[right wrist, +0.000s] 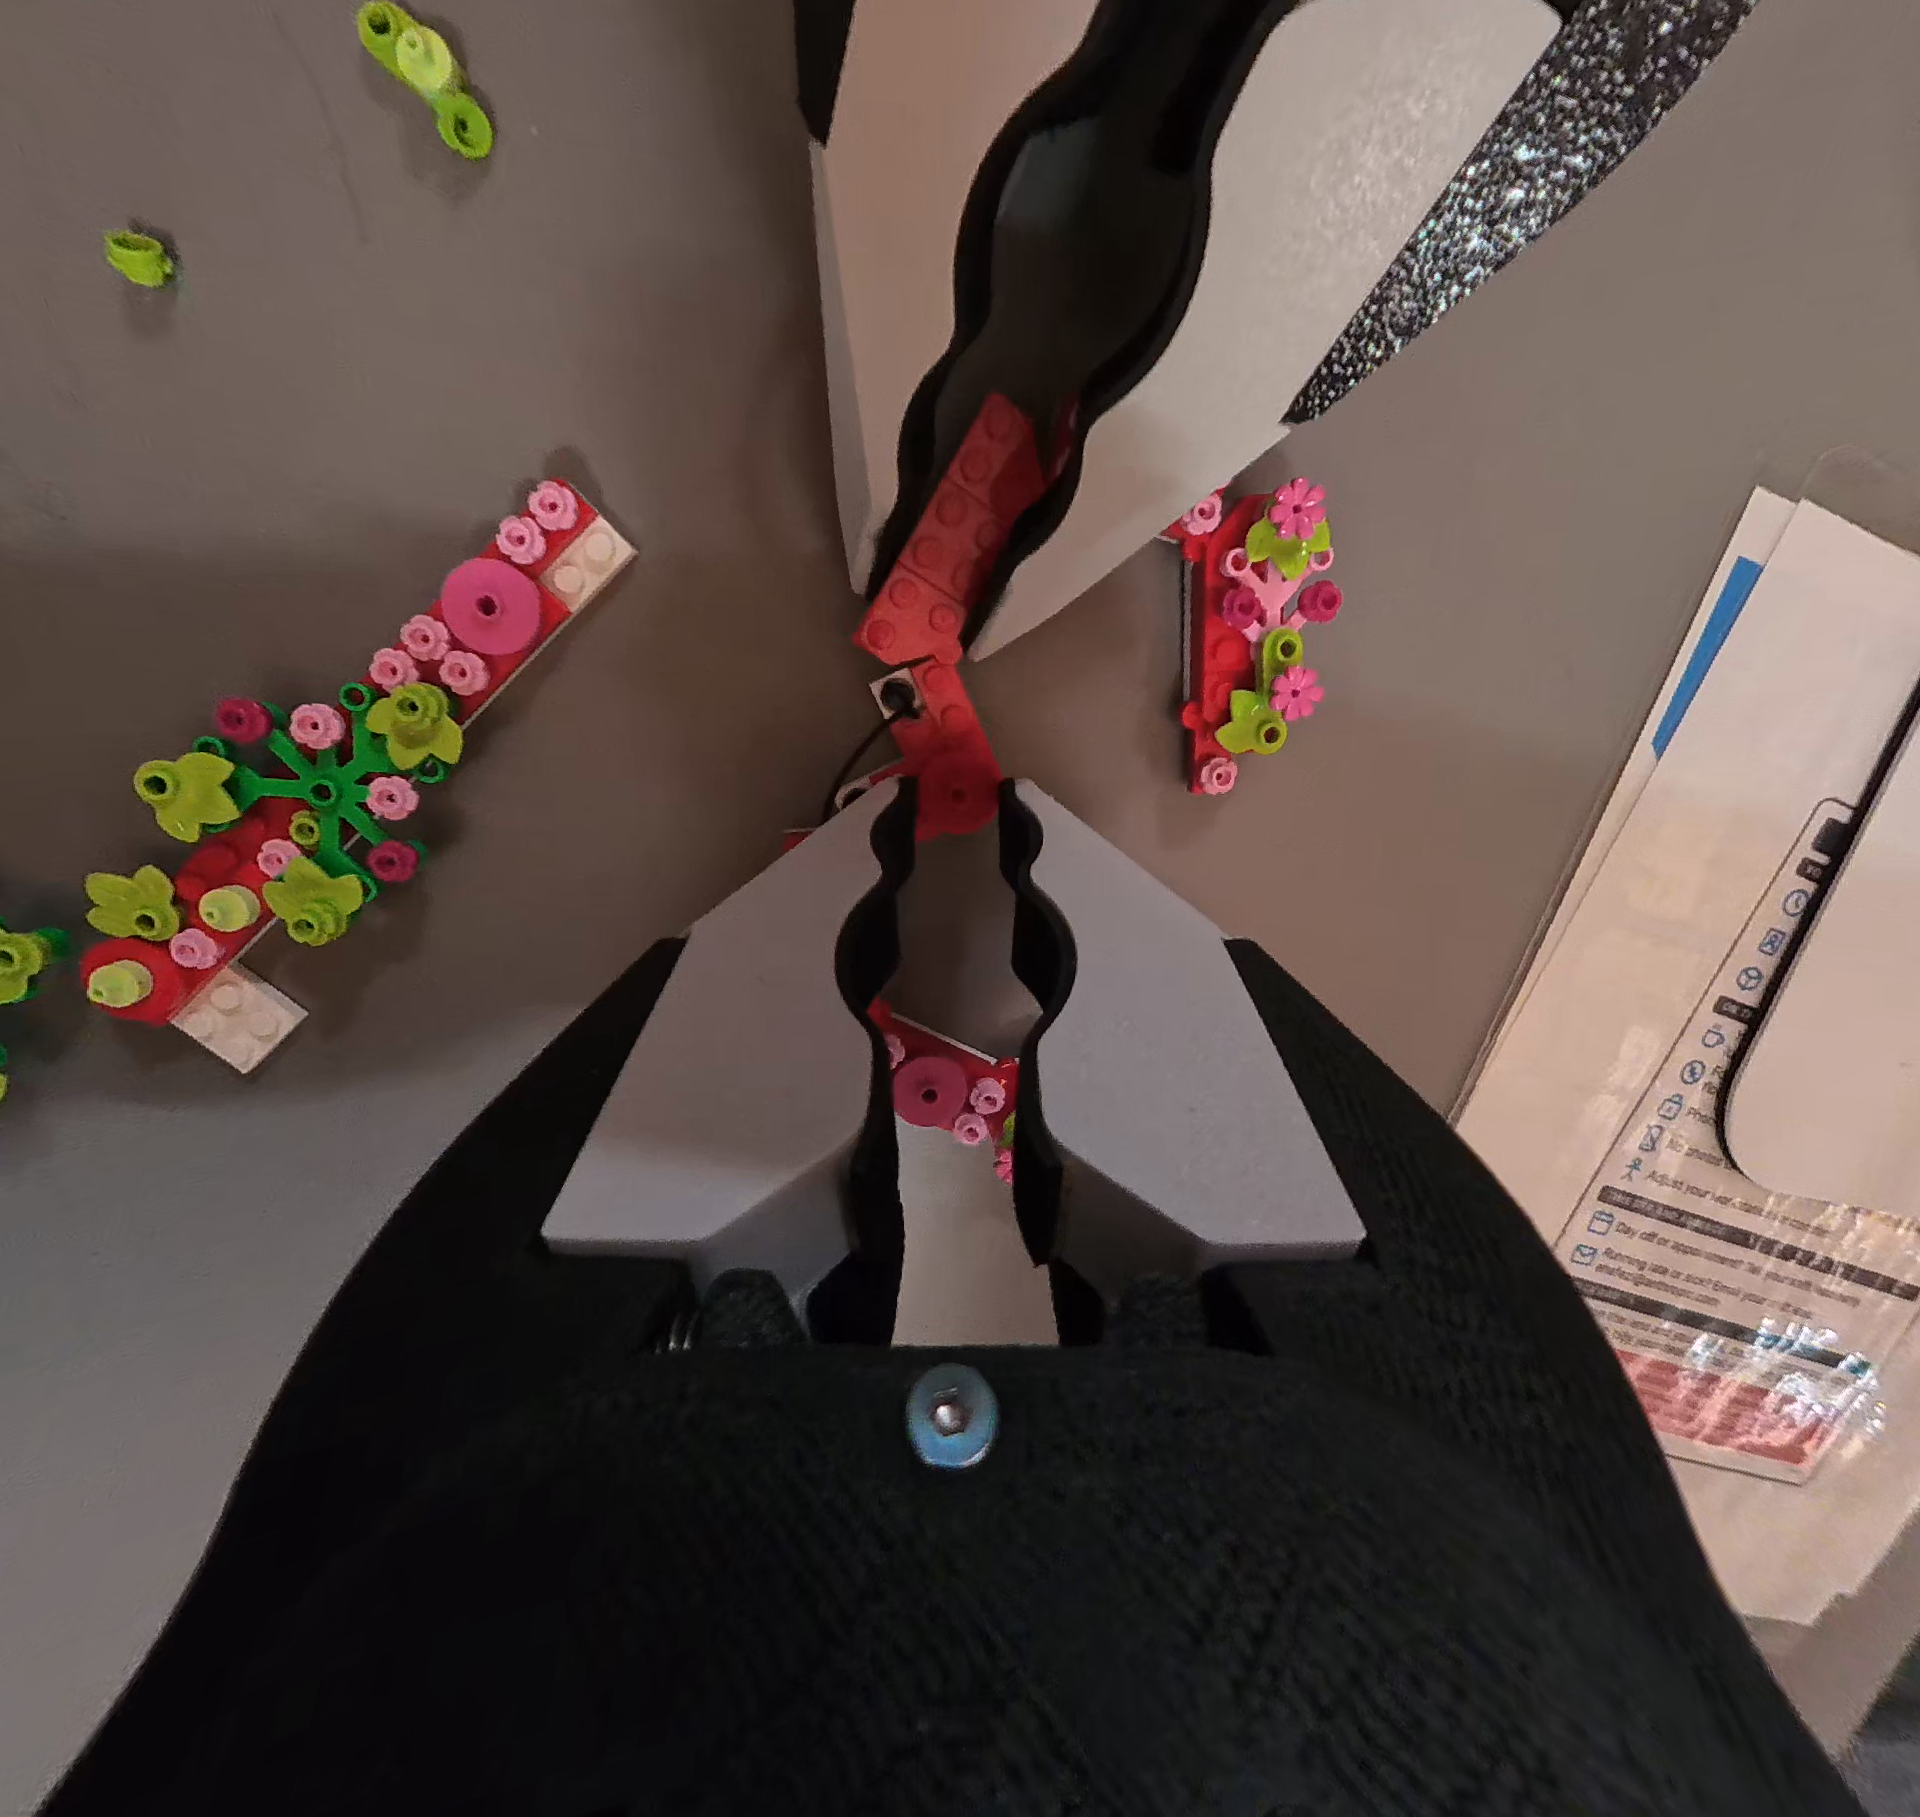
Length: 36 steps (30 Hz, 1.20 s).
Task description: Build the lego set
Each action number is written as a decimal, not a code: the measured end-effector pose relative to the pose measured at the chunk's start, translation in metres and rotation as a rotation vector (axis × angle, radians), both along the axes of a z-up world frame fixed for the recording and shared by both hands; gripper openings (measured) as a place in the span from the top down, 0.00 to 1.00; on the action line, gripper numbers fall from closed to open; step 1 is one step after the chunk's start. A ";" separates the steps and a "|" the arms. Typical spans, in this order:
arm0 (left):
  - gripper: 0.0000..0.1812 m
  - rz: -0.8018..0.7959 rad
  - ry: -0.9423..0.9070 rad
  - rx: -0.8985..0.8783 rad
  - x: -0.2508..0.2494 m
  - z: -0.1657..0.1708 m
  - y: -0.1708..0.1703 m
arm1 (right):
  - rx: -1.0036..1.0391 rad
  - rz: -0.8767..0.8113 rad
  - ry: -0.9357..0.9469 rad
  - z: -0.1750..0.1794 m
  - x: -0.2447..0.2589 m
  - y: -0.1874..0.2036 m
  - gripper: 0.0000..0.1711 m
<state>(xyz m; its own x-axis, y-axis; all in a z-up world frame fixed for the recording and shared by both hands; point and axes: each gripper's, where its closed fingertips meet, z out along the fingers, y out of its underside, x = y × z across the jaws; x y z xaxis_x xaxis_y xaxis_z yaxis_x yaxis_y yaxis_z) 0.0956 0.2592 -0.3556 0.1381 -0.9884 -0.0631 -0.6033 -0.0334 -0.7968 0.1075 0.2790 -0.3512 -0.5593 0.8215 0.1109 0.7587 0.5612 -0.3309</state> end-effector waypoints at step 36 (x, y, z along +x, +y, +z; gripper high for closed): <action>0.91 -0.001 0.000 -0.001 0.000 0.000 0.000 | 0.060 0.078 -0.049 -0.001 0.000 -0.001 0.92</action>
<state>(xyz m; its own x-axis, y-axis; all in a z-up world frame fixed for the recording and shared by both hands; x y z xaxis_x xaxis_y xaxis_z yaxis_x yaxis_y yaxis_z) 0.0957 0.2590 -0.3556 0.1371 -0.9886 -0.0618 -0.6035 -0.0339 -0.7966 0.1074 0.2783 -0.3517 -0.6269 0.7683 0.1292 0.7267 0.6364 -0.2587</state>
